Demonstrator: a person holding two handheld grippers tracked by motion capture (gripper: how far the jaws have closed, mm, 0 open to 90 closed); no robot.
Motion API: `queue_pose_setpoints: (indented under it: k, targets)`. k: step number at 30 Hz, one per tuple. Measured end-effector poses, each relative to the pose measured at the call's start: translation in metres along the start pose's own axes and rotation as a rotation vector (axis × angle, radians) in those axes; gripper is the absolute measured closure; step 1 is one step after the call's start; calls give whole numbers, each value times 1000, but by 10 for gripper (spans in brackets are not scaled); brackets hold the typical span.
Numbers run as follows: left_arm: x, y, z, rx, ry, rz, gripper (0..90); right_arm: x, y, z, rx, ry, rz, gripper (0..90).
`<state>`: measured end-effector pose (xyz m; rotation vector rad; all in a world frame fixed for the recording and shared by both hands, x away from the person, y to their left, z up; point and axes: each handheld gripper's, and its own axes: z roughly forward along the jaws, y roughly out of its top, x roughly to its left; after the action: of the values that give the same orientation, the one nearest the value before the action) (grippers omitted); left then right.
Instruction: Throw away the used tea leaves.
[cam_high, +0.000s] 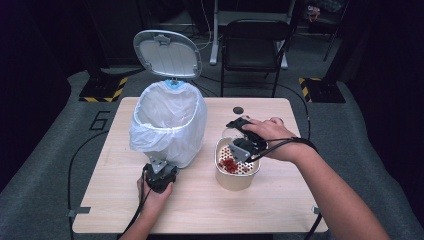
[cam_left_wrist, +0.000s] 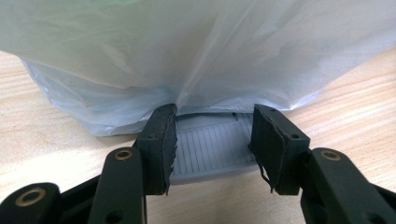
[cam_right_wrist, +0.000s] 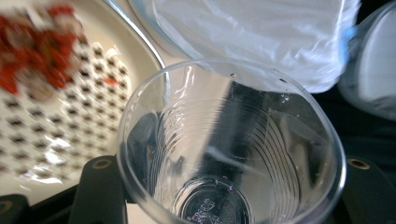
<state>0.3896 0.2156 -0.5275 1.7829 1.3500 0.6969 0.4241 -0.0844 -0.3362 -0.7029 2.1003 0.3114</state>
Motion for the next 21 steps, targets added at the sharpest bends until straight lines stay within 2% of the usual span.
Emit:
queue_pose_setpoints:
  k: [1,2,3,4,8,12,16,21]
  targets:
    - [0,0,0,1,-3,-5,505,-2,-1,0,-5,25,34,381]
    - [0,0,0,2,-1,-2,505,-4,-2,0,-9,24,57,382]
    - [2,0,-1,20,0,23,505,-6,-4,0,-21,44,95,382]
    - [1,0,-1,11,-2,11,505,-8,-5,0,-35,61,141,382]
    - [1,0,0,7,1,8,505,-16,-9,-3,-81,109,276,383]
    - [0,0,0,6,0,5,505,-21,-13,-4,-101,161,370,384]
    - [0,0,0,3,0,2,505,-25,-17,-3,-99,191,431,387]
    - [0,0,0,6,0,6,505,-29,-23,2,-153,272,571,387]
